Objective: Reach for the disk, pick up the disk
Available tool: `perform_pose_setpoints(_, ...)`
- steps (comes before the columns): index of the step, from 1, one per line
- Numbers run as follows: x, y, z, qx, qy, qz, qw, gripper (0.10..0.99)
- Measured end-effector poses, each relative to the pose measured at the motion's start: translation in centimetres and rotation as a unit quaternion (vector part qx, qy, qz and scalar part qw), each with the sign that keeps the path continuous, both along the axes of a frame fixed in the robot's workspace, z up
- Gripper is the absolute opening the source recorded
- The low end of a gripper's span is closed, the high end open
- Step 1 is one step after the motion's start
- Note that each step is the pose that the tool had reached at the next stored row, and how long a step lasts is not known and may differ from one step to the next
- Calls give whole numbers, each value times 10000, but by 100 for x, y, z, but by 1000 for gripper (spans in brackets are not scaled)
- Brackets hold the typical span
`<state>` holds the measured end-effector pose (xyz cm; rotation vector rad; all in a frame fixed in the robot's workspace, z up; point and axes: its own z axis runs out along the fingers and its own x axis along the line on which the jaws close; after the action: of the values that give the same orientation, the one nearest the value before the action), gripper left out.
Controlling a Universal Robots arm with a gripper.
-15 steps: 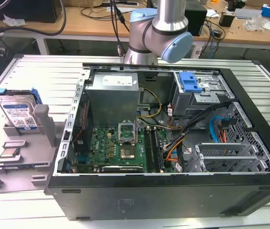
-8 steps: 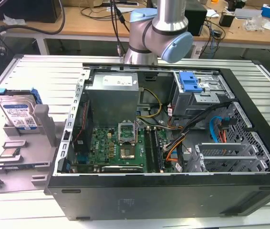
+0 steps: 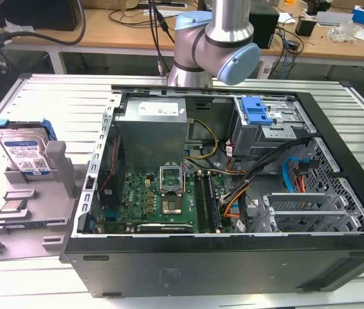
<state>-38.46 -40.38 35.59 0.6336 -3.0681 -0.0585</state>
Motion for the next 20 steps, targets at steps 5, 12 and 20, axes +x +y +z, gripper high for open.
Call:
perform_pose_setpoints(5,0,0,0,0,0,295,9996,106)
perform_pose_setpoints(12,0,0,0,0,0,636,9980,106)
perform_pose_setpoints(20,0,0,0,0,0,909,9959,106)
